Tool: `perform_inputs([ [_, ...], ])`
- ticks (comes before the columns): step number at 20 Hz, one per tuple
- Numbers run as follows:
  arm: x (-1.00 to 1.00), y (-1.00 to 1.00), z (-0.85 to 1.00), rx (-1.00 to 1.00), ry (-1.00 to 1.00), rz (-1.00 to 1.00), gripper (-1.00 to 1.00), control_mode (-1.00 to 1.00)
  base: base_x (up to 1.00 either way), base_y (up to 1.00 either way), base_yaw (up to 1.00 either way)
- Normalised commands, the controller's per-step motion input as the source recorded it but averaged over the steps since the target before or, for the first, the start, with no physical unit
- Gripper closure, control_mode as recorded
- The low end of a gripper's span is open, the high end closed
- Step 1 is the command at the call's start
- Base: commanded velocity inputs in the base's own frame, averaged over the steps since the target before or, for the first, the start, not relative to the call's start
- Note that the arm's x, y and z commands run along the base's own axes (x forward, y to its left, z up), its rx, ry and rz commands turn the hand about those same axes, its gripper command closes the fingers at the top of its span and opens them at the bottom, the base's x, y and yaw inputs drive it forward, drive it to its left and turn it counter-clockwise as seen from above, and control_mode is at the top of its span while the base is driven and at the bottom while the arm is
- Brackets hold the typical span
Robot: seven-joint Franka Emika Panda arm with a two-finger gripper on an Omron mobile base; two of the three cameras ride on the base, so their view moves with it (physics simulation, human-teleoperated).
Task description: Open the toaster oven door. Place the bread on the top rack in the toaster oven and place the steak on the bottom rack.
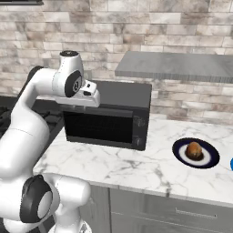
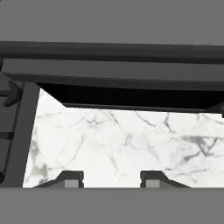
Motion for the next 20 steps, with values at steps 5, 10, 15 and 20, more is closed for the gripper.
perform_inputs([
  [5,-0.11,0.04,-0.12,-0.04,-0.14,0.00,-1.00,-1.00,0.00,0.00,0.00],
  [10,-0.30,0.23,-0.32,-0.10,-0.21,0.00,-1.00,-1.00,0.00,0.00,0.00],
  [15,-0.31,0.15,-0.43,-0.11,-0.03,0.00,-1.00,-1.00,0.00,0.00,0.00],
  [20,-0.25,0.00,-0.54,-0.05,0.09,0.00,-1.00,-1.00,0.00,0.00,0.00],
])
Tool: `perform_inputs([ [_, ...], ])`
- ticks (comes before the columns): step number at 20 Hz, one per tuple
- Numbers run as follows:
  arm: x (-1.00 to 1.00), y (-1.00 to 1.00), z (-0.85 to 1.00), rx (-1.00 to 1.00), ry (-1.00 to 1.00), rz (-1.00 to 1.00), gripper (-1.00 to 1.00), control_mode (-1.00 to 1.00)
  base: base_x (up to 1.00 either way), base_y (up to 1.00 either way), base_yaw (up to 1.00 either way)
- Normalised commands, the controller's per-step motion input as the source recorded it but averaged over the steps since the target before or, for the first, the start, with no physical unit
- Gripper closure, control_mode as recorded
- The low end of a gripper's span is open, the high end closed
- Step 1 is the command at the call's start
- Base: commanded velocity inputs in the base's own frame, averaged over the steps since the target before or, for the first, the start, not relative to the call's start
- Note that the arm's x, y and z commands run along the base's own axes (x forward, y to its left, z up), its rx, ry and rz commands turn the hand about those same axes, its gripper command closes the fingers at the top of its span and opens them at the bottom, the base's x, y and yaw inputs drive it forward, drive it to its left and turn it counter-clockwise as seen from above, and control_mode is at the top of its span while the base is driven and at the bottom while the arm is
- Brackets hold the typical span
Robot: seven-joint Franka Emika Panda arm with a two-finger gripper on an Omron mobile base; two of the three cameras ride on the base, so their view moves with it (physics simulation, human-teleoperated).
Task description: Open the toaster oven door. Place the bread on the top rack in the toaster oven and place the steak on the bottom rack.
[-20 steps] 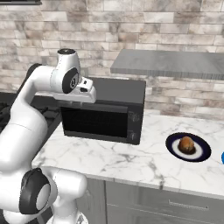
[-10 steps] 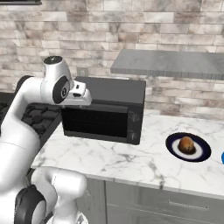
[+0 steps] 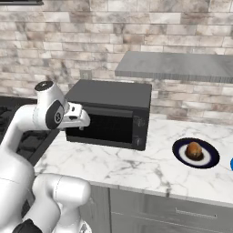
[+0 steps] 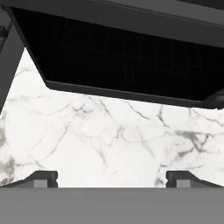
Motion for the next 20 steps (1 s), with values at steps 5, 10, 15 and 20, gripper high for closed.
perform_inputs([
  [5,-0.17,0.00,-0.42,-0.01,0.09,0.00,-1.00,-1.00,0.00,0.00,0.00],
  [10,-0.22,0.00,-0.33,0.00,0.07,0.00,-1.00,-1.00,0.00,0.00,0.00],
  [15,-0.26,0.00,-0.27,0.00,0.02,0.00,-1.00,-1.00,0.00,0.00,0.00],
  [20,-0.05,0.00,-0.04,0.00,0.00,0.00,-1.00,1.00,-0.24,-0.02,0.00],
])
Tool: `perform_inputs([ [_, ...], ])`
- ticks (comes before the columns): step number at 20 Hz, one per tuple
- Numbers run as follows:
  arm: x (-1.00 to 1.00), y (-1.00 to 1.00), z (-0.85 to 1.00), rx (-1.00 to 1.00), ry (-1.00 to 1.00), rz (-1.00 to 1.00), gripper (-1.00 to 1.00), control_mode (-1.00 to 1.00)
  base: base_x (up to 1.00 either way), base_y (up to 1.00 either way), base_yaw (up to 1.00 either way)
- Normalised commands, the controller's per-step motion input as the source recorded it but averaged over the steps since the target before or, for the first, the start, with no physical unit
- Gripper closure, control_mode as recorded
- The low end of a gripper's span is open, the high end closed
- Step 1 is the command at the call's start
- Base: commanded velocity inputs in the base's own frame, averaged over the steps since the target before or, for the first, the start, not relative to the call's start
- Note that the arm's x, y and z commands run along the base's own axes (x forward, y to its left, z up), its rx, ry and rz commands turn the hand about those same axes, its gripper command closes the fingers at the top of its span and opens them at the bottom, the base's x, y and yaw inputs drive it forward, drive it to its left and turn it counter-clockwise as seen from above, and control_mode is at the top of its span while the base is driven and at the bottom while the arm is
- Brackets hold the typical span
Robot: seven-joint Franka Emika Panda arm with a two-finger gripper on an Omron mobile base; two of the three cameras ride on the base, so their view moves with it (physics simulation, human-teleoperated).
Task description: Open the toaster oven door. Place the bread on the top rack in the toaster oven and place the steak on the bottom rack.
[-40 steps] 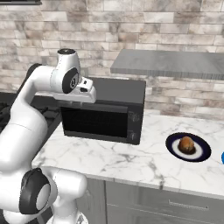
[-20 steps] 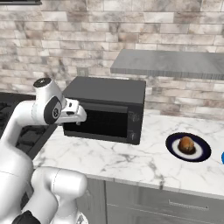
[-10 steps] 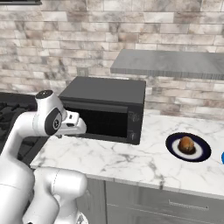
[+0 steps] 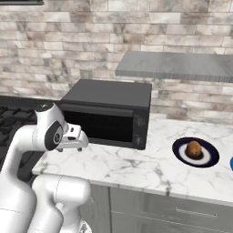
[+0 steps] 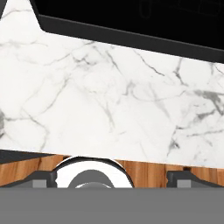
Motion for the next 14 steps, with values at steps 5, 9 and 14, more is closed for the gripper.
perform_inputs([
  [5,0.00,0.00,0.00,0.00,0.00,0.00,-1.00,1.00,-0.26,-0.18,0.00],
  [9,0.00,0.00,0.00,0.00,0.00,0.00,-1.00,1.00,-0.06,-0.22,0.00],
  [14,0.00,0.00,0.00,0.00,0.00,0.00,-1.00,1.00,0.00,-0.36,0.00],
])
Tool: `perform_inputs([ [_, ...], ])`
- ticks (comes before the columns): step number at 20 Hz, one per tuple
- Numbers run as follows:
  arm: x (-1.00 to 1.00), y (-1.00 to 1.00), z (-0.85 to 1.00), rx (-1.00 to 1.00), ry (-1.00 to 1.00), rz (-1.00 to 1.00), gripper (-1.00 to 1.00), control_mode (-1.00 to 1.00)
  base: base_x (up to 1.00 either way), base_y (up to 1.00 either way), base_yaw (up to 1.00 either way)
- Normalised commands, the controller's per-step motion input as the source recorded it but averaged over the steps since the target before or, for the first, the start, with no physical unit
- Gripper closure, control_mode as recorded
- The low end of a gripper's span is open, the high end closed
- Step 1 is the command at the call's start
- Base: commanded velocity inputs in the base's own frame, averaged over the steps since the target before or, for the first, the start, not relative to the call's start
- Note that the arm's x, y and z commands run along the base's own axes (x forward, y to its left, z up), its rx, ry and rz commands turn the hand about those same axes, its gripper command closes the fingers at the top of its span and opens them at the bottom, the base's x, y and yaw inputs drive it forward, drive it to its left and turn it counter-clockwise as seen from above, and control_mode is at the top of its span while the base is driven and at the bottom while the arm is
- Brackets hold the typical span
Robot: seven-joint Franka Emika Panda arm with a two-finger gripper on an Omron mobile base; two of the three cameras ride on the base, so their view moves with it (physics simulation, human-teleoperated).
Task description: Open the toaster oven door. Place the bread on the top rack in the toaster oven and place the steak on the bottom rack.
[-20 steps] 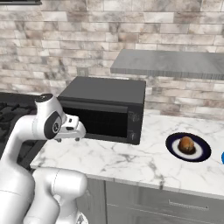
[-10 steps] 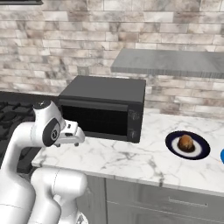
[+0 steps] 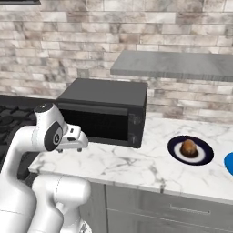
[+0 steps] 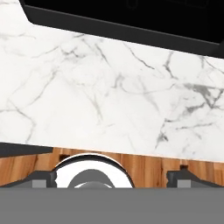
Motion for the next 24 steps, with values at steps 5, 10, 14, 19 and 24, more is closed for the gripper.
perform_inputs([
  [5,0.00,0.00,0.00,0.00,0.00,0.00,-1.00,1.00,0.00,-0.38,0.00],
  [10,0.00,0.00,0.00,0.00,0.00,0.00,-1.00,1.00,0.00,-0.43,0.00],
  [14,0.00,0.00,0.00,0.00,0.00,0.00,-1.00,1.00,0.00,-0.52,0.00],
  [19,0.00,0.00,0.00,0.00,0.00,0.00,-1.00,1.00,0.00,-0.50,0.00],
  [24,0.00,0.00,0.00,0.00,0.00,0.00,-1.00,1.00,0.00,-0.45,0.00],
])
